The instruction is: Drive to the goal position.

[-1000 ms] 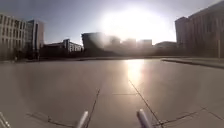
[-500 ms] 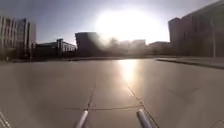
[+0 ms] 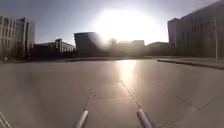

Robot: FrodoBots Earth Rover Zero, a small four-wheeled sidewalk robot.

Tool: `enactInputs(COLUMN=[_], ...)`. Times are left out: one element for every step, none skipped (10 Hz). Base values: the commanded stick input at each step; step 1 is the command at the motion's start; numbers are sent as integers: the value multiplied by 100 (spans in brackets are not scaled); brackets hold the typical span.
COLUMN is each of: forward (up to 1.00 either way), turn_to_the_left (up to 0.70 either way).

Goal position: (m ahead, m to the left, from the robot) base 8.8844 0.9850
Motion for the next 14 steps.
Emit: enactInputs(forward=[100, 100, 100, 100, 100, 100, 100, 100, 100, 100, 100, 100, 100, 100], turn_to_the_left=[0, 0, 0, 0, 0, 0, -21, -27, -27, -27, -27, -8, 0, 0])
